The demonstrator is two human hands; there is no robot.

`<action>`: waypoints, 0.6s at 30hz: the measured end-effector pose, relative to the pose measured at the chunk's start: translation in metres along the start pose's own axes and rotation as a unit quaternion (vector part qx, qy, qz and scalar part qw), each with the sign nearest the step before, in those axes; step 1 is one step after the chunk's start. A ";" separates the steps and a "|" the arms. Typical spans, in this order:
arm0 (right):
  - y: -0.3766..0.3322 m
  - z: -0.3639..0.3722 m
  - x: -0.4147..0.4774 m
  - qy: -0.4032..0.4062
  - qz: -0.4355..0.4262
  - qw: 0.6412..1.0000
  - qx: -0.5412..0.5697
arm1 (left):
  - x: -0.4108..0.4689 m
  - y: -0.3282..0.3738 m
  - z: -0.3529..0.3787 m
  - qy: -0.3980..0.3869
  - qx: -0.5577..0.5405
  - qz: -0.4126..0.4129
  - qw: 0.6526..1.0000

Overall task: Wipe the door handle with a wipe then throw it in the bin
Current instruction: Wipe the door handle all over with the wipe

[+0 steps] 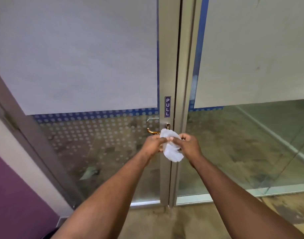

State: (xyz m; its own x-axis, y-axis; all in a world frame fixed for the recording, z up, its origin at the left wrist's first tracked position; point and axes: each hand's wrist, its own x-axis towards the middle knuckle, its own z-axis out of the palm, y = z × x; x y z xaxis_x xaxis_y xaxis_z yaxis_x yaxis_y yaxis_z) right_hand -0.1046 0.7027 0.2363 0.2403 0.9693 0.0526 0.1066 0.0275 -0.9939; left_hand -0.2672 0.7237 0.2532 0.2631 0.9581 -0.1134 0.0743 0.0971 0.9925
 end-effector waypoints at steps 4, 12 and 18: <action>0.004 0.012 0.022 -0.033 0.023 0.997 0.067 | 0.018 0.002 -0.009 0.041 -0.060 -0.017 0.997; 0.014 0.039 0.066 0.000 0.070 0.971 0.231 | 0.057 0.002 -0.032 0.083 -0.146 -0.018 0.986; 0.015 0.059 0.101 0.021 0.143 0.927 0.347 | 0.087 0.006 -0.059 0.059 -0.181 -0.013 0.982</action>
State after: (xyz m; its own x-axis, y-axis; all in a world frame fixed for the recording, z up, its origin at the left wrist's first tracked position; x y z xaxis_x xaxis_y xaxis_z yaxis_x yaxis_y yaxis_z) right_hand -0.1358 0.8153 0.2209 0.2010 0.9515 -0.2330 -0.6100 -0.0646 -0.7897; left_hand -0.3007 0.8232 0.2517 0.1508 0.9764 -0.1547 -0.2719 0.1914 0.9431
